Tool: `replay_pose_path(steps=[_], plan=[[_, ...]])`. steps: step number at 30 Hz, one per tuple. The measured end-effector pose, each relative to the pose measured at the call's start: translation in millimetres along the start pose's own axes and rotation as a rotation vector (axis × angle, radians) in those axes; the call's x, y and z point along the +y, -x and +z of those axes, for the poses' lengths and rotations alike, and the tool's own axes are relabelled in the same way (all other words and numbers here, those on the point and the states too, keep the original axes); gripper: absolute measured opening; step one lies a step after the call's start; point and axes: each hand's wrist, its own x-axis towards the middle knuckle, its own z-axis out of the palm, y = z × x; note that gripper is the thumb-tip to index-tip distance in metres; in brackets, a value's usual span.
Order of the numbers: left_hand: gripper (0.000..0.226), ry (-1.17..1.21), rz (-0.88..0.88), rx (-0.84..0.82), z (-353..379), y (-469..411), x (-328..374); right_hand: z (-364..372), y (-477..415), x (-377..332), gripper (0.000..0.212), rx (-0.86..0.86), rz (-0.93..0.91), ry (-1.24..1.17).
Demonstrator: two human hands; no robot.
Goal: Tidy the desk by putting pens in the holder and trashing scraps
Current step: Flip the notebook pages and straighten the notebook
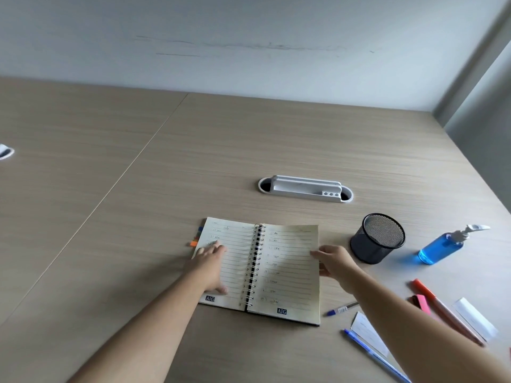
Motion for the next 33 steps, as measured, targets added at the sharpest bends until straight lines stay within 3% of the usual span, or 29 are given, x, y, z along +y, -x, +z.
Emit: replay_pose_path(steps=[5,7,10,12,14,15,17,19,21,23,30,33], plan=[[0.107,0.121,0.018,-0.019,3,5,3,-5,11,3,0.039,-0.137,0.129,-0.402],[0.078,0.338,-0.010,-0.040,-3,10,9,-1,13,-8,0.052,-0.252,0.150,-0.433],[0.036,0.854,-0.109,-0.073,-26,18,15,23,25,-28,0.054,-0.463,0.085,-0.359],[0.048,1.139,-0.136,-0.117,-42,22,17,46,37,-38,0.050,-0.556,0.020,-0.193],[0.072,1.264,-0.164,-0.134,-54,25,17,68,47,-40,0.043,-0.578,-0.050,0.042],[0.084,1.245,-0.169,-0.128,-57,27,17,77,51,-39,0.038,-0.560,-0.105,0.193],[0.083,1.139,-0.217,-0.029,-59,28,15,85,50,-33,0.029,-0.426,-0.301,0.584],[0.066,1.012,-0.267,0.101,-55,26,5,82,47,-29,0.035,-0.245,-0.454,0.915],[0.042,0.928,-0.296,0.178,-53,27,-7,70,45,-23,0.056,-0.138,-0.470,1.071],[0.028,0.877,-0.353,0.202,-49,28,-15,54,45,-13,0.076,-0.105,-0.429,1.178],[0.056,0.725,-0.400,0.228,-25,23,-27,32,42,-1,0.090,-0.046,-0.405,1.219],[0.020,0.524,-0.426,0.248,-28,27,-28,43,39,0,0.090,-0.058,-0.412,1.191]])
